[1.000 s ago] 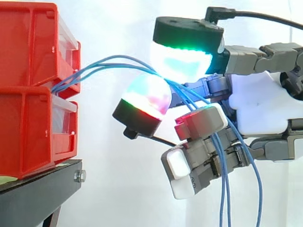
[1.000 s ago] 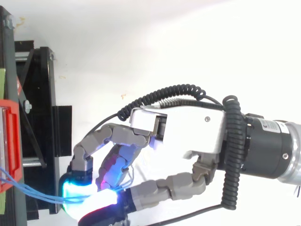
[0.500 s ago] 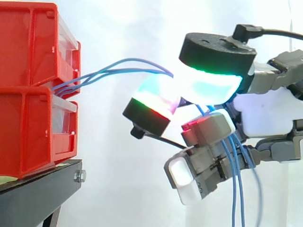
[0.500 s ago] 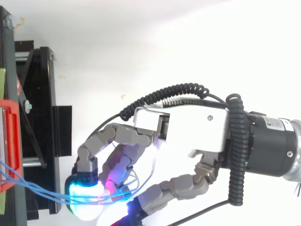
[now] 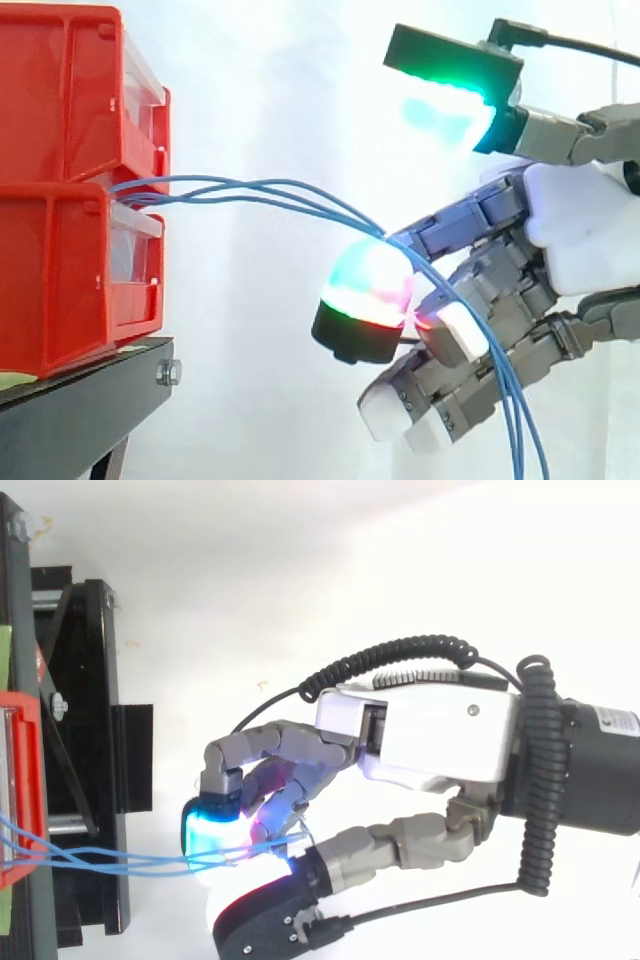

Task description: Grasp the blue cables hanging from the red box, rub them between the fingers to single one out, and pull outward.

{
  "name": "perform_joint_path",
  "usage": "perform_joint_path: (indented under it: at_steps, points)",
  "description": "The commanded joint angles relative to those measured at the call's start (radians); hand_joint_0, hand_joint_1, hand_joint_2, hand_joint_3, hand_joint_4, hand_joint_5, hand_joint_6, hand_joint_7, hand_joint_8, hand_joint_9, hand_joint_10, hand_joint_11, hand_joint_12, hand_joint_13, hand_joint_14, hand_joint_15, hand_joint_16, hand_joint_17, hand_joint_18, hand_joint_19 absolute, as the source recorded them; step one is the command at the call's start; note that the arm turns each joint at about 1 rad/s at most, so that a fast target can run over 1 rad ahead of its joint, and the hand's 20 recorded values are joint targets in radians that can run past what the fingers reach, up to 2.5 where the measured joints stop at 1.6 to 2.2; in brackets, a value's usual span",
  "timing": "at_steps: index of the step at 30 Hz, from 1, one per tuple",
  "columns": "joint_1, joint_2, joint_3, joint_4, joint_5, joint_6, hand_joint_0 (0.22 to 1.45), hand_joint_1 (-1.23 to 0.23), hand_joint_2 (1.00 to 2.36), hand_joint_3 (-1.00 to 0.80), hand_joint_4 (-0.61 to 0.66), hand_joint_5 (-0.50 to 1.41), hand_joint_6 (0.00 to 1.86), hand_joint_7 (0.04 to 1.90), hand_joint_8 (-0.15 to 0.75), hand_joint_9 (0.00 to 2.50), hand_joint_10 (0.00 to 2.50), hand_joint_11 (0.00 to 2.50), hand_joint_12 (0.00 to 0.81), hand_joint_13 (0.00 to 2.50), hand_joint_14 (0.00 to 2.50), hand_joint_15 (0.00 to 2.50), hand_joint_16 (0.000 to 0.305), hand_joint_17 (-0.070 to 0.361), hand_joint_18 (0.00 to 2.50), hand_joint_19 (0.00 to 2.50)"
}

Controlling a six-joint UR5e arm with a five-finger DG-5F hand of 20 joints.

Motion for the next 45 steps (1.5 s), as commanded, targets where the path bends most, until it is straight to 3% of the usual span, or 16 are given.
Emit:
perform_joint_path:
  at_steps: [1,10,15,18,22,24,28,33,42,45]
  points:
    - [-0.002,0.011,0.0,-0.02,-0.001,-0.021,0.46,-0.5,1.0,-0.48,0.21,-0.09,0.5,1.23,0.37,0.92,0.02,0.76,0.426,0.52,0.01,0.35,0.066,0.148,0.41,0.18]
    - [-0.008,0.016,0.001,-0.026,-0.001,-0.027,0.55,-0.72,1.01,-0.34,0.13,-0.09,0.59,1.17,0.346,0.9,0.02,0.78,0.396,0.46,0.01,0.31,0.059,0.132,0.34,0.15]
    - [-0.01,0.016,0.0,-0.025,-0.001,-0.029,0.56,-0.75,1.01,-0.22,0.14,-0.14,0.8,0.88,0.36,0.87,0.02,0.78,0.41,0.45,0.01,0.3,0.062,0.139,0.36,0.12]
    - [-0.01,0.016,0.001,-0.025,-0.001,-0.029,0.55,-0.73,1.01,-0.07,0.15,-0.15,0.88,0.84,0.397,0.89,0.01,0.81,0.451,0.47,0.01,0.29,0.07,0.157,0.41,0.11]
    - [-0.01,0.017,0.003,-0.026,-0.001,-0.029,0.59,-0.75,1.01,-0.01,0.1,-0.16,0.92,0.84,0.409,0.88,0.01,0.84,0.454,0.47,0.01,0.3,0.07,0.158,0.41,0.11]
    - [-0.01,0.017,0.006,-0.026,-0.001,-0.029,0.6,-0.78,1.01,-0.03,0.08,-0.17,0.93,0.79,0.389,0.83,0.02,0.84,0.439,0.44,0.01,0.3,0.067,0.152,0.38,0.1]
    - [-0.01,0.016,0.015,-0.031,-0.001,-0.034,0.62,-0.88,1.01,-0.28,0.11,-0.19,0.92,0.81,0.342,0.78,0.02,0.85,0.397,0.4,0.01,0.29,0.059,0.132,0.33,0.1]
    - [-0.01,0.016,0.024,-0.051,-0.001,-0.037,0.65,-0.88,1.0,-0.46,0.12,-0.17,0.91,0.83,0.344,0.81,0.02,0.87,0.396,0.43,0.01,0.29,0.058,0.13,0.36,0.1]
    - [-0.01,0.017,0.026,-0.054,-0.001,-0.037,0.55,-0.69,1.0,-0.5,0.13,-0.15,0.89,0.88,0.367,0.91,0.02,0.83,0.408,0.51,0.01,0.32,0.058,0.13,0.43,0.17]
    - [-0.005,0.016,0.026,-0.056,-0.001,-0.037,0.58,-0.67,1.01,-0.39,0.12,-0.14,0.89,0.93,0.363,0.92,0.02,0.84,0.399,0.52,0.01,0.32,0.056,0.127,0.44,0.18]
